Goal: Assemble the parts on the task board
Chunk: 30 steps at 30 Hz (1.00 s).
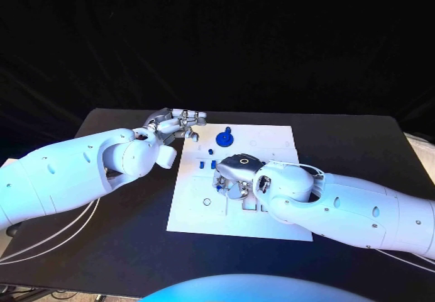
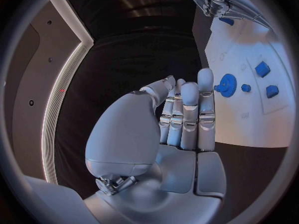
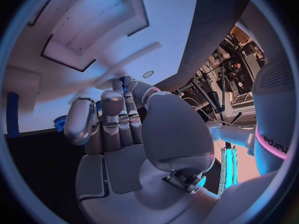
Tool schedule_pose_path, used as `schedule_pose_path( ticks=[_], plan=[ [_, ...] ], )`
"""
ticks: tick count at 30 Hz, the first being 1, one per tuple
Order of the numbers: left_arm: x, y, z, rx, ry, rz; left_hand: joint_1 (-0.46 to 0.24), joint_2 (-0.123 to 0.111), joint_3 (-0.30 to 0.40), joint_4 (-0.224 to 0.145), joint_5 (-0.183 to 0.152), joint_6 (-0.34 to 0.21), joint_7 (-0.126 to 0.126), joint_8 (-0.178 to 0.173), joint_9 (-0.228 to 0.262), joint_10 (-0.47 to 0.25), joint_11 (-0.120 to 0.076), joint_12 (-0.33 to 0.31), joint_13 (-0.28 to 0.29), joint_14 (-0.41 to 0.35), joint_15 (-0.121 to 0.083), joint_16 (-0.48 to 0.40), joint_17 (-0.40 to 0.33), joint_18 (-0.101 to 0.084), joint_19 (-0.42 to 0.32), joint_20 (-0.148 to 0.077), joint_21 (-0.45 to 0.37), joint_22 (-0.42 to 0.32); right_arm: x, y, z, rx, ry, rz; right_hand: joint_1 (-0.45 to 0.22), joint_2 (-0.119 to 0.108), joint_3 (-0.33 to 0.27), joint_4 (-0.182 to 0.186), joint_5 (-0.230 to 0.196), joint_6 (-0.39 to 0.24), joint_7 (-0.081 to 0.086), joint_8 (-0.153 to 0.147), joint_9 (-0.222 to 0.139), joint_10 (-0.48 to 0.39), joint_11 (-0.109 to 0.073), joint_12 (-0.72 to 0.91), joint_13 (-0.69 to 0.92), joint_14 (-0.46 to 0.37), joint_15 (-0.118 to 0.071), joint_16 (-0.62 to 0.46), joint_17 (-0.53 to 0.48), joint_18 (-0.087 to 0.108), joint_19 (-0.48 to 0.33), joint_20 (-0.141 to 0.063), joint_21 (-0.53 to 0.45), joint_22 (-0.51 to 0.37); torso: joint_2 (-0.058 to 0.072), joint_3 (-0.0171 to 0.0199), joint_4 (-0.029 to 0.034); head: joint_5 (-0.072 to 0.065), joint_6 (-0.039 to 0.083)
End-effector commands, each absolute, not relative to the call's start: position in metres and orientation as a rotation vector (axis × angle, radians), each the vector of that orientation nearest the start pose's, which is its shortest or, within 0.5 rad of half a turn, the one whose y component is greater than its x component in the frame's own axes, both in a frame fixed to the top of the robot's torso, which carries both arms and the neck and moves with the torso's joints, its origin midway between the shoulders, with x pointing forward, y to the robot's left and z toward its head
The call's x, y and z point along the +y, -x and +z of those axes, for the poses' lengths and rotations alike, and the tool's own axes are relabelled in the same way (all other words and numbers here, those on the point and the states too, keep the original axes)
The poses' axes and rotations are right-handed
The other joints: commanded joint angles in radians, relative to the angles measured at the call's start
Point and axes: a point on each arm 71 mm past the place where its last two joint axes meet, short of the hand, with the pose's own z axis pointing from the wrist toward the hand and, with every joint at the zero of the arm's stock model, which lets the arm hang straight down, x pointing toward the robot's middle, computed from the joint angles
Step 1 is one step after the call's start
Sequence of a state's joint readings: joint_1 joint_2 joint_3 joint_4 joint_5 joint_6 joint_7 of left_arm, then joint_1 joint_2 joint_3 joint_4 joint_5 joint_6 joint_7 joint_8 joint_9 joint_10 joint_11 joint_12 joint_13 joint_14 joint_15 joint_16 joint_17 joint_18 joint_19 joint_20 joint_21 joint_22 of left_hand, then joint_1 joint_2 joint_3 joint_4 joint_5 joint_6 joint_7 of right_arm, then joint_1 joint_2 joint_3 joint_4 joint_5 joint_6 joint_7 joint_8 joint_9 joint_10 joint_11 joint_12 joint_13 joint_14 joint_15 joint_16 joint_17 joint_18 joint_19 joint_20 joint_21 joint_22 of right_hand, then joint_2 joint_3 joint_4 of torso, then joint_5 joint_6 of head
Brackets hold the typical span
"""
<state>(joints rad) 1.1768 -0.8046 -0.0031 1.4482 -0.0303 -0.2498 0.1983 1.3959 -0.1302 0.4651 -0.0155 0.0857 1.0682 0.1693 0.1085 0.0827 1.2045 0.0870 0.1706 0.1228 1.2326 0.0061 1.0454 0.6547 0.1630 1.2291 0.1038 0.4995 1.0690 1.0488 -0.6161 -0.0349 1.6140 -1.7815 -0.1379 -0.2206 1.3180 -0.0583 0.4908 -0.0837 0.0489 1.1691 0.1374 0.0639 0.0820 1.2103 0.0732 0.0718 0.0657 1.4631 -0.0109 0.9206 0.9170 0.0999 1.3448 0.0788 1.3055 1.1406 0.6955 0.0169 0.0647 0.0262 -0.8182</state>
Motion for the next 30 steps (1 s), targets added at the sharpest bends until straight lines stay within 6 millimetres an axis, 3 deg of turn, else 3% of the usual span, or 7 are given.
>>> schedule_pose_path(
  ticks=[1, 5, 8, 12, 21, 26, 30],
  plan=[
    [0.206, -0.501, -0.194, 1.605, 1.195, -1.494, -0.002, 0.008, 0.0, -0.006, 0.003, -0.007, -0.001, 0.002, -0.001, -0.006, 0.002, 0.003, 0.001, -0.005, 0.001, -0.005, -0.001, 0.018, -0.006, 0.002, -0.005, -0.001, -0.066, -0.414, -0.248, 1.788, 0.58, 0.659, -0.025, -0.018, -0.014, 0.008, 0.002, -0.043, 0.01, -0.005, -0.011, -0.028, 0.012, -0.011, -0.003, 0.008, 0.012, -0.009, -0.013, -0.005, -0.01, 0.01, -0.008, -0.016, 0.0, -0.0007, 0.0001, 0.001, -0.002],
    [0.206, -0.501, -0.194, 1.609, 1.19, -1.493, -0.002, 0.008, 0.0, -0.006, 0.003, -0.007, -0.001, 0.002, -0.001, -0.006, 0.002, 0.003, 0.001, -0.005, 0.001, -0.005, -0.001, 0.018, -0.006, 0.002, -0.005, -0.001, -0.068, -0.416, -0.247, 1.766, 0.549, 0.651, -0.046, -0.065, -0.051, 0.012, 0.003, -0.184, 0.048, -0.003, -0.021, -0.131, 0.044, -0.006, -0.002, -0.036, 0.035, -0.085, -0.089, 0.013, -0.073, 0.035, -0.073, -0.111, 0.0, -0.0001, 0.0014, 0.0, -0.004],
    [0.206, -0.501, -0.194, 1.611, 1.186, -1.491, -0.002, 0.008, 0.0, -0.006, 0.003, -0.007, -0.001, 0.002, -0.001, -0.006, 0.002, 0.003, 0.001, -0.005, 0.001, -0.005, -0.001, 0.018, -0.006, 0.002, -0.005, -0.001, -0.071, -0.416, -0.244, 1.732, 0.525, 0.66, -0.042, -0.07, -0.073, 0.014, 0.006, -0.214, 0.054, 0.0, -0.016, -0.171, 0.052, 0.008, 0.002, -0.069, 0.042, -0.115, -0.125, 0.022, -0.102, 0.048, -0.101, -0.148, -0.001, 0.0004, 0.0017, 0.001, -0.003],
    [0.207, -0.502, -0.194, 1.615, 1.171, -1.479, -0.002, 0.008, 0.0, -0.006, 0.003, -0.008, 0.0, 0.002, -0.001, -0.007, 0.002, 0.003, 0.001, -0.006, 0.001, -0.006, -0.002, 0.018, -0.006, 0.002, -0.005, -0.001, -0.076, -0.412, -0.237, 1.681, 0.49, 0.703, -0.022, -0.062, -0.079, 0.01, 0.035, -0.192, 0.046, 0.013, -0.009, -0.166, 0.047, 0.052, 0.01, -0.063, 0.038, -0.081, -0.11, 0.021, -0.09, 0.047, -0.087, -0.128, -0.002, 0.0006, 0.0014, 0.001, -0.006],
    [0.21, -0.504, -0.195, 1.618, 1.158, -1.462, -0.003, 0.008, -0.001, -0.007, 0.003, -0.009, 0.0, 0.002, -0.001, -0.008, 0.003, 0.004, 0.001, -0.006, 0.001, -0.005, -0.002, 0.018, -0.006, 0.002, -0.006, -0.001, -0.1, -0.406, -0.211, 1.622, 0.397, 0.764, -0.029, -0.064, -0.093, 0.02, 0.046, -0.166, 0.038, 0.021, -0.006, -0.16, 0.038, 0.091, 0.01, -0.057, 0.034, -0.064, -0.111, 0.018, -0.078, 0.039, -0.077, -0.113, -0.002, 0.0019, -0.0058, -0.001, 0.001],
    [0.21, -0.504, -0.195, 1.619, 1.159, -1.464, -0.003, 0.008, -0.001, -0.007, 0.003, -0.009, 0.0, 0.002, -0.001, -0.008, 0.003, 0.004, 0.001, -0.006, 0.001, -0.005, -0.002, 0.018, -0.006, 0.002, -0.006, -0.001, -0.126, -0.412, -0.194, 1.659, 0.335, 0.739, -0.023, -0.054, -0.087, 0.025, 0.049, -0.144, 0.029, 0.024, -0.005, -0.126, 0.027, 0.119, 0.009, -0.032, 0.025, -0.022, -0.082, 0.006, -0.041, 0.031, -0.039, -0.058, -0.002, 0.0008, -0.0029, -0.009, 0.006],
    [0.21, -0.503, -0.195, 1.621, 1.158, -1.47, -0.002, 0.009, -0.001, -0.007, 0.003, -0.009, 0.0, 0.002, -0.001, -0.009, 0.003, 0.004, 0.001, -0.006, 0.001, -0.006, -0.003, 0.018, -0.006, 0.002, -0.006, -0.002, -0.15, -0.423, -0.184, 1.685, 0.328, 0.663, -0.03, -0.064, -0.094, 0.03, 0.047, -0.141, 0.021, 0.017, -0.007, -0.113, 0.02, 0.121, 0.003, -0.008, 0.019, 0.02, -0.045, -0.002, -0.013, 0.026, -0.012, -0.019, -0.003, -0.0008, -0.0052, -0.011, 0.01]
  ],
)
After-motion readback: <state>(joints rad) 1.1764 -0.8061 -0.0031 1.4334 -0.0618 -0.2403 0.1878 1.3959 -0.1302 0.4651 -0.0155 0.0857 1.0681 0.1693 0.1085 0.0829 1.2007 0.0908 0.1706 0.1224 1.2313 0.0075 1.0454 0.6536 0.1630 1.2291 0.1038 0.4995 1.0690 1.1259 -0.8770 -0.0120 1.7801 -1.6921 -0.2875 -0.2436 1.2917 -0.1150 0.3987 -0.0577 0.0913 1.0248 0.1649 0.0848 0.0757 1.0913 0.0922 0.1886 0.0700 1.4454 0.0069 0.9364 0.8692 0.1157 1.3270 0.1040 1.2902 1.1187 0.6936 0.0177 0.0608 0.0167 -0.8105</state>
